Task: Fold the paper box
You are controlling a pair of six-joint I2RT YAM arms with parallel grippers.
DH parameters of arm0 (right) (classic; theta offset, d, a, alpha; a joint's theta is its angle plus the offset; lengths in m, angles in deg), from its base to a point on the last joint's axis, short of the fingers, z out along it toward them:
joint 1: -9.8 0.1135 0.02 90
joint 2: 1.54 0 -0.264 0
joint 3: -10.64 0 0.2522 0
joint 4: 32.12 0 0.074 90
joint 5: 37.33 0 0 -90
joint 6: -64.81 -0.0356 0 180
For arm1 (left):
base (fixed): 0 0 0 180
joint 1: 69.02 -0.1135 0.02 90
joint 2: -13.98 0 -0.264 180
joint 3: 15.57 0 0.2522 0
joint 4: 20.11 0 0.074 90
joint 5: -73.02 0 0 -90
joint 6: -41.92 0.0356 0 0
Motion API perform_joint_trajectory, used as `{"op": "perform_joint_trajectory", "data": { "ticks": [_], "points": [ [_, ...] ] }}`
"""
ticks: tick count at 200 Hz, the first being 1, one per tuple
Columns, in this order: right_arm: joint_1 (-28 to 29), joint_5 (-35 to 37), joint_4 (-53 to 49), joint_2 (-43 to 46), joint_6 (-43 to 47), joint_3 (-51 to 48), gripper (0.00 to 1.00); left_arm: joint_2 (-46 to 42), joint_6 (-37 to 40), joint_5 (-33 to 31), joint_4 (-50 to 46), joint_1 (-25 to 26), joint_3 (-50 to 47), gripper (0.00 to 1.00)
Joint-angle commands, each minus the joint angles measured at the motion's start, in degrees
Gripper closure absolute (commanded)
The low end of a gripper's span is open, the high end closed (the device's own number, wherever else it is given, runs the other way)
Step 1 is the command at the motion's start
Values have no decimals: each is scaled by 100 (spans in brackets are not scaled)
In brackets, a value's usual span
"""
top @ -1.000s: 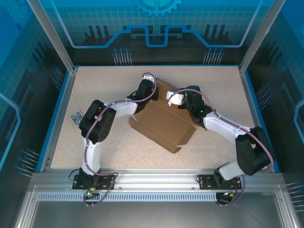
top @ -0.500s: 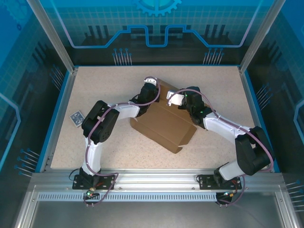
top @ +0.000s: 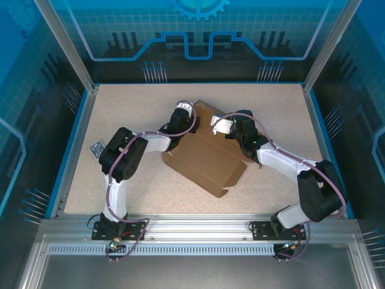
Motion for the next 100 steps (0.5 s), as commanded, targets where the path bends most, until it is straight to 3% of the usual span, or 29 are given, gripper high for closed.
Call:
{"op": "perform_joint_trajectory", "data": {
  "ticks": [1,100],
  "points": [
    [68,-3,-341,-101,-59,-36,97,-216,-173,256,47,-117,-67,51],
    [63,-92,-407,-42,-105,-40,97,102,-414,371,-819,-224,678,49]
  ]
}}
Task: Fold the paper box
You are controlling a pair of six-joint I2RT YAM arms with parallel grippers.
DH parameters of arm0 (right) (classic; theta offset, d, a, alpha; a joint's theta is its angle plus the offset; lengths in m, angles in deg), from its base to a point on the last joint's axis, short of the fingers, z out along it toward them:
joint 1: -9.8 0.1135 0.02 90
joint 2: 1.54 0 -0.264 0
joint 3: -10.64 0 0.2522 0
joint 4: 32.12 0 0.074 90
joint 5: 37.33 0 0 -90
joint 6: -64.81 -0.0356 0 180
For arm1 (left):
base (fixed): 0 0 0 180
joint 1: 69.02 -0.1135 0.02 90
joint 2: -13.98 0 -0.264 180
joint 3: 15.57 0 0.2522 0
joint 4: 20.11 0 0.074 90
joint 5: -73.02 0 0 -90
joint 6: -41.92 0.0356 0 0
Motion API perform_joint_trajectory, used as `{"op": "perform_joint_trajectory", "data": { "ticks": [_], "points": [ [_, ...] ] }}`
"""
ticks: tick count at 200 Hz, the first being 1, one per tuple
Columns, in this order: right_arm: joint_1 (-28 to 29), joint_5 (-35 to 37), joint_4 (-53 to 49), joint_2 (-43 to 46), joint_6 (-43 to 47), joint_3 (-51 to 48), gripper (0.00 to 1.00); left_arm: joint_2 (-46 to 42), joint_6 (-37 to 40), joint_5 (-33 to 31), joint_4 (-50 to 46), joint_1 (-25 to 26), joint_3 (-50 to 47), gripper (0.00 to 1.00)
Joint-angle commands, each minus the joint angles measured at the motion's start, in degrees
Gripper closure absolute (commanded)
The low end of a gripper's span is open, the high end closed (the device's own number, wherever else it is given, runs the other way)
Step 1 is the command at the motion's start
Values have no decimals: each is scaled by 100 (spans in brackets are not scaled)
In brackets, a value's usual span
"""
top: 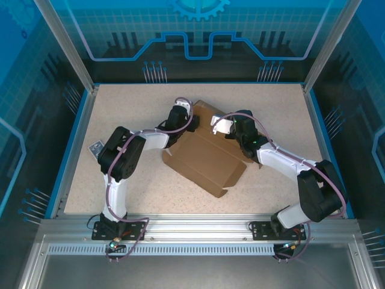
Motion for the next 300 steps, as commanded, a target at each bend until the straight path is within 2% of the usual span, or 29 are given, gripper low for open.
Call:
{"op": "perform_joint_trajectory", "data": {
  "ticks": [1,46,94,106,127,176,216,254,277,300],
  "points": [
    [66,-85,-403,-39,-63,-38,97,115,-230,-23,-313,-73,383,50],
    [69,-94,-416,-22,-81,-39,97,259,-459,-436,-791,-42,743,62],
    [92,-112,-421,6,-117,-37,97,274,-566,-958,-893,58,847,67],
    [94,-58,-399,-9,-100,-38,97,214,-562,-729,-575,59,706,66],
    [86,71,-304,-35,-21,-38,97,25,-410,-262,-5,50,399,59],
    [120,307,-26,-162,167,-41,97,-652,-229,422,234,-99,-237,39],
    [172,472,419,-347,578,-71,97,-1458,-322,1103,298,-293,-784,27],
    [257,599,842,-478,1004,-89,97,-1890,-1128,1926,184,-731,-750,24],
    [323,651,1112,-529,1265,-154,97,-1726,-1762,2434,-355,-980,-239,25],
    [348,700,1349,-588,1483,-237,97,-1394,-1942,2755,-1108,-1031,445,25]
  ]
}}
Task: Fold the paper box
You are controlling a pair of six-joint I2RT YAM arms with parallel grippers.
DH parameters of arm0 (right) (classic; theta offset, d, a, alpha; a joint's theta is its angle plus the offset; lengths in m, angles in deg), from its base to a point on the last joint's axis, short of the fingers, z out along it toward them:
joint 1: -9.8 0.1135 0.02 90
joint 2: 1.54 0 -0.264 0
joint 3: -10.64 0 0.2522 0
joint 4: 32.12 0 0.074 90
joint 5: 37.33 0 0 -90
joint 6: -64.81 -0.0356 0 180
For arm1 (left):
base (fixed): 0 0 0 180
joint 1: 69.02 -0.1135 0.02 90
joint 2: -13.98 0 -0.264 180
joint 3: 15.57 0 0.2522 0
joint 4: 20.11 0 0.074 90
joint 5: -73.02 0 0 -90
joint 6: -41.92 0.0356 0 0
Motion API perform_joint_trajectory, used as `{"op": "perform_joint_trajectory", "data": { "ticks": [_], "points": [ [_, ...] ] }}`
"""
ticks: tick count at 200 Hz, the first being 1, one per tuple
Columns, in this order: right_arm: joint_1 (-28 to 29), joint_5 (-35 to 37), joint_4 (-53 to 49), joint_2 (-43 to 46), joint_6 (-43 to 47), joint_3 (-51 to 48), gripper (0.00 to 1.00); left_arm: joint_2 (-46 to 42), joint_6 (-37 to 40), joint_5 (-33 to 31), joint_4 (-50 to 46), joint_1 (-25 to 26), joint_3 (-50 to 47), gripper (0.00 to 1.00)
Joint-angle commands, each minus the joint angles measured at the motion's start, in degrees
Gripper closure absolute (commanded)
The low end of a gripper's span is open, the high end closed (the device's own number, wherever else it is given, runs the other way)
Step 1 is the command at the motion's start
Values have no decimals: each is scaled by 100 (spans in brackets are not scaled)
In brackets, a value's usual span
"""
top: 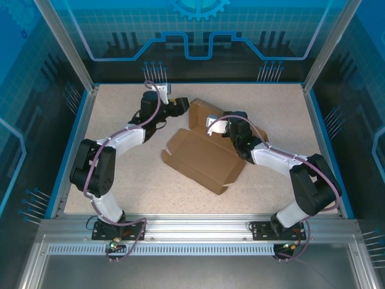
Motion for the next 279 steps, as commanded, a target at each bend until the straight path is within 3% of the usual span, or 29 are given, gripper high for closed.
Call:
{"op": "perform_joint_trajectory", "data": {
  "ticks": [1,52,109,220,279],
  "points": [
    [93,148,310,-167,488,-181,97,287,-532,713,-792,-34,693,25],
    [157,261,869,-307,751,-368,97,956,-770,1040,-1451,-34,1517,26],
    [195,308,975,-439,758,-364,97,1336,-1045,1352,-1444,-26,1800,42],
    [286,330,1356,-650,827,-427,97,1437,-1329,1379,-1271,-17,1303,68],
    [310,351,1561,-667,939,-441,96,1280,-1294,1345,-1308,-60,1343,70]
  ]
}}
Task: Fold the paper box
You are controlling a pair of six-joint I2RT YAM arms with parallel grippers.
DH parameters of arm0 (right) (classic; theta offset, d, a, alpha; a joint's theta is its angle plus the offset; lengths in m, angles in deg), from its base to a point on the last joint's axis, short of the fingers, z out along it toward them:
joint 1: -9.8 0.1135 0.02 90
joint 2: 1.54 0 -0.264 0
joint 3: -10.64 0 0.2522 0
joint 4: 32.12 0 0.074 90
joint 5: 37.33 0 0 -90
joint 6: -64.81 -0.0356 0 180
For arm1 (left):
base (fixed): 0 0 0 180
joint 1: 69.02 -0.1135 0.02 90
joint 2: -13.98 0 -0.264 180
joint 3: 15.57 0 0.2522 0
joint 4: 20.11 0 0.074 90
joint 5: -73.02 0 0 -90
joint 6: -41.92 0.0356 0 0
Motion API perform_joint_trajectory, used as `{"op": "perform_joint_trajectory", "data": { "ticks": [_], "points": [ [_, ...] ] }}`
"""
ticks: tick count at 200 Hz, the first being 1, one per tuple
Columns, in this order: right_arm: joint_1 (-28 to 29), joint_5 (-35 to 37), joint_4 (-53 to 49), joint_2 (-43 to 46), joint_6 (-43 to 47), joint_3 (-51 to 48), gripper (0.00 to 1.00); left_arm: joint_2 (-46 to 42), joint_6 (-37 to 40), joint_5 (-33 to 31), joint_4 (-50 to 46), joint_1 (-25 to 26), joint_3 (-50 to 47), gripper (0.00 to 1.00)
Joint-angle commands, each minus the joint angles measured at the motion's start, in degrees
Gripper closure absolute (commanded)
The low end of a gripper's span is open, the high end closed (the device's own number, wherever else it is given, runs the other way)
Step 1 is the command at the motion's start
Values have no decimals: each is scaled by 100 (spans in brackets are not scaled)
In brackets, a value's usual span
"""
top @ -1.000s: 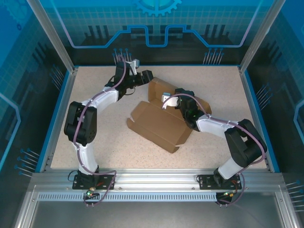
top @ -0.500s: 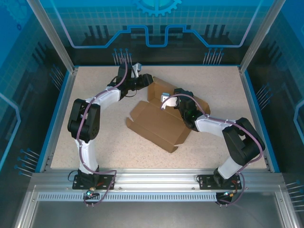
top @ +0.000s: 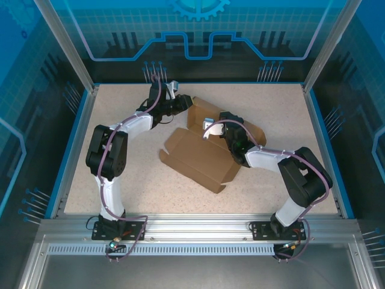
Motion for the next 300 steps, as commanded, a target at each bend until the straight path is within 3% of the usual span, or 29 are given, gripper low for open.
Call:
{"op": "perform_joint_trajectory", "data": {
  "ticks": [1,76,103,145,213,300],
  "points": [
    [150,-29,44,-107,155,-128,96,-67,-44,79,-377,-14,-29,69],
    [68,-83,-185,98,8,-166,96,-726,436,92,113,-225,-533,40],
    [62,-101,-237,107,-32,-151,96,-1033,944,80,561,-296,-1121,36],
    [32,-158,-353,170,-94,-93,97,-970,2131,78,1311,-301,-1712,36],
    [8,-241,-501,248,-170,-20,97,-273,3570,-113,259,-114,-832,40],
    [4,-276,-555,204,-228,50,97,270,3855,-249,265,45,-365,57]
  ]
}}
